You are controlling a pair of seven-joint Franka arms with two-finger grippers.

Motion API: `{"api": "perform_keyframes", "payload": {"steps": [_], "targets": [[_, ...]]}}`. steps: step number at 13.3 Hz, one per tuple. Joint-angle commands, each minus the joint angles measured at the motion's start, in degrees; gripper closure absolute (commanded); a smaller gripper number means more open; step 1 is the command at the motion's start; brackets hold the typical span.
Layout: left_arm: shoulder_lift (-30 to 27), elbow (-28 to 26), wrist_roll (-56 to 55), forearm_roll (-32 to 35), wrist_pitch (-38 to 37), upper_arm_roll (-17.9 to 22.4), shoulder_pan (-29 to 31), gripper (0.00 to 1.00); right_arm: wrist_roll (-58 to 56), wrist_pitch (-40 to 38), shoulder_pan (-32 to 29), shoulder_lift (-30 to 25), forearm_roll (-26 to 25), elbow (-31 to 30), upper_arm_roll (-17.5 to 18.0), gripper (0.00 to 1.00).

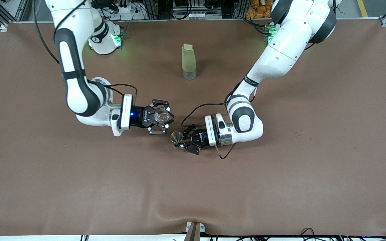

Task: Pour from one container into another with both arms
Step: 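Bring the beaker with the right gripper above the jigger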

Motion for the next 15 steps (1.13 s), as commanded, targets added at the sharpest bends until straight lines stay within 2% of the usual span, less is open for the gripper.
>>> {"api": "perform_keyframes", "payload": {"steps": [1, 4, 15], "targets": [[0.1, -0.4, 1.8, -2.2, -1.2, -0.1, -0.3, 1.00, 1.6, 1.6, 1.4, 2.6, 3.0, 3.4, -0.4, 1.00], [-0.1, -0.7, 1.7, -2.2, -2.2, -0.2, -0.4, 1.00, 2.3, 2.0, 2.8, 4.6, 5.2, 4.9, -0.4, 1.00], [0.0, -2.1, 1.9, -1.9, -2.2, -0.2, 0.2, 1.00, 4.2, -0.2, 2.8, 4.0, 4.5, 2.6, -0.4, 1.00]]}}
